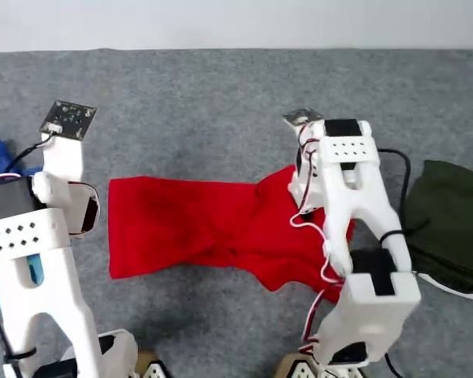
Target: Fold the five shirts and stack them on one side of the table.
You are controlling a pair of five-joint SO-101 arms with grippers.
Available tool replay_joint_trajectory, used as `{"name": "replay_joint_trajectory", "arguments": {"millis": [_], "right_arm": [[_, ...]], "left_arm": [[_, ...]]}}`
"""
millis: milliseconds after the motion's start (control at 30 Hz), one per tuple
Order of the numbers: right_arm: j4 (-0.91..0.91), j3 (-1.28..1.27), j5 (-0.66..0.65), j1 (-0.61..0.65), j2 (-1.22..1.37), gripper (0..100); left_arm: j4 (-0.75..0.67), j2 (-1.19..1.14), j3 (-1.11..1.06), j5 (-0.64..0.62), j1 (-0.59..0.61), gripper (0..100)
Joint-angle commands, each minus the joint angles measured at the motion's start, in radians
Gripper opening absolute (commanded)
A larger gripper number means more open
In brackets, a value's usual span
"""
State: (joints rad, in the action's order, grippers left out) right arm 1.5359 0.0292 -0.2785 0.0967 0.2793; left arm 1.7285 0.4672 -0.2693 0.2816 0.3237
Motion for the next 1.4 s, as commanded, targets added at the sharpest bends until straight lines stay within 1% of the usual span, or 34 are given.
{"name": "replay_joint_trajectory", "arguments": {"millis": [0, 67, 167, 433, 533, 667, 833, 967, 1100, 1167, 1267, 1367], "right_arm": [[-0.047, 0.002, 0.005, -0.018, 0.030, 18.0], [-0.071, 0.002, 0.005, -0.018, 0.054, 17.5], [-0.102, 0.002, 0.003, -0.018, 0.084, 13.2], [-0.093, 0.000, 0.000, -0.018, 0.136, 5.9], [-0.062, 0.002, -0.055, -0.015, 0.110, 1.2], [0.022, 0.002, -0.094, -0.021, 0.045, 1.1], [0.163, -0.002, -0.206, -0.051, -0.024, 1.1], [0.255, -0.003, -0.330, -0.117, -0.059, 1.1], [0.260, -0.074, -0.477, -0.206, -0.085, 1.1], [0.260, -0.135, -0.543, -0.234, -0.088, 1.1], [0.255, -0.210, -0.611, -0.265, -0.087, 1.1], [0.211, -0.259, -0.632, -0.269, -0.087, 1.3]], "left_arm": [[0.015, 0.028, -0.002, -0.011, -0.003, 1], [0.009, 0.026, -0.002, -0.011, -0.005, 1], [0.009, 0.026, -0.008, -0.011, -0.005, 1], [0.009, 0.028, -0.062, -0.009, -0.005, 1], [0.009, 0.028, -0.061, -0.006, -0.005, 1], [0.009, 0.031, -0.056, -0.006, -0.006, 1], [0.012, 0.035, -0.054, -0.005, -0.008, 1], [0.017, 0.037, -0.054, -0.005, -0.008, 1], [0.017, 0.037, -0.054, -0.002, -0.008, 1], [0.026, 0.037, -0.054, 0.032, -0.012, 1], [0.026, 0.037, -0.056, 0.049, -0.041, 1], [0.026, 0.037, -0.056, 0.051, -0.086, 1]]}}
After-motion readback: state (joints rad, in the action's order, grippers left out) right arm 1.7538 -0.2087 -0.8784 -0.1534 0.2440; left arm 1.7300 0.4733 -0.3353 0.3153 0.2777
